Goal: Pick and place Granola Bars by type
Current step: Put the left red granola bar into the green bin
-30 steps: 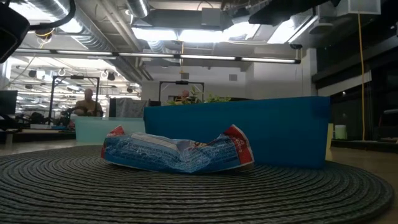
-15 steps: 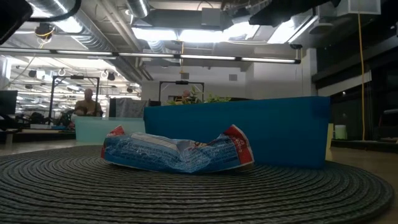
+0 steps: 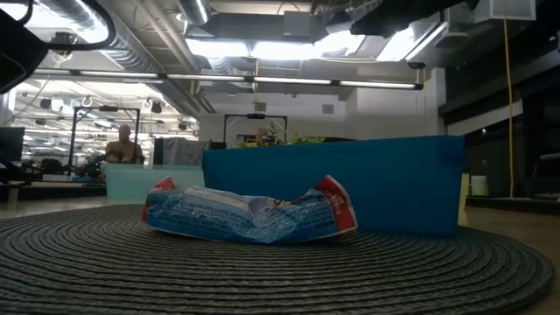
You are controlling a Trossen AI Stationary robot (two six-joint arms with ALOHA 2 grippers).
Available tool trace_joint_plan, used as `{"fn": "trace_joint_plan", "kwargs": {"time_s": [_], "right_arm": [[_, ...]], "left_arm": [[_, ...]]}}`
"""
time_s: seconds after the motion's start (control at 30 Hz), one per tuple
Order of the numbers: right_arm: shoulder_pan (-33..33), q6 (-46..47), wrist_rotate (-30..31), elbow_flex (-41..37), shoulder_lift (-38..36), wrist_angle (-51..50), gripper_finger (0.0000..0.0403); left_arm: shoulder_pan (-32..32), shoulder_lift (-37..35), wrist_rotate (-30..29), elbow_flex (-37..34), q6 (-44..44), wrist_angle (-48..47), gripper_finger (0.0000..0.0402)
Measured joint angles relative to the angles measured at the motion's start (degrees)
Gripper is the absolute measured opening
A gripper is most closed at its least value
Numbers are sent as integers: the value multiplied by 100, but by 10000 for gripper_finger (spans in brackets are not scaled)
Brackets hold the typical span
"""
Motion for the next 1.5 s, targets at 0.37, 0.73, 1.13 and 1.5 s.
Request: {"fn": "trace_joint_plan", "kwargs": {"time_s": [0.37,0.73,1.13,1.5], "right_arm": [[0,101,0,0,0,-9,121],[0,-24,0,0,0,15,121],[0,-39,-2,0,0,11,121],[0,-33,-21,0,0,-11,121]], "left_arm": [[14,285,68,0,75,9,281],[28,422,80,-2,67,47,181],[101,408,168,-2,178,404,25],[903,-326,63,592,1621,-126,8]]}}
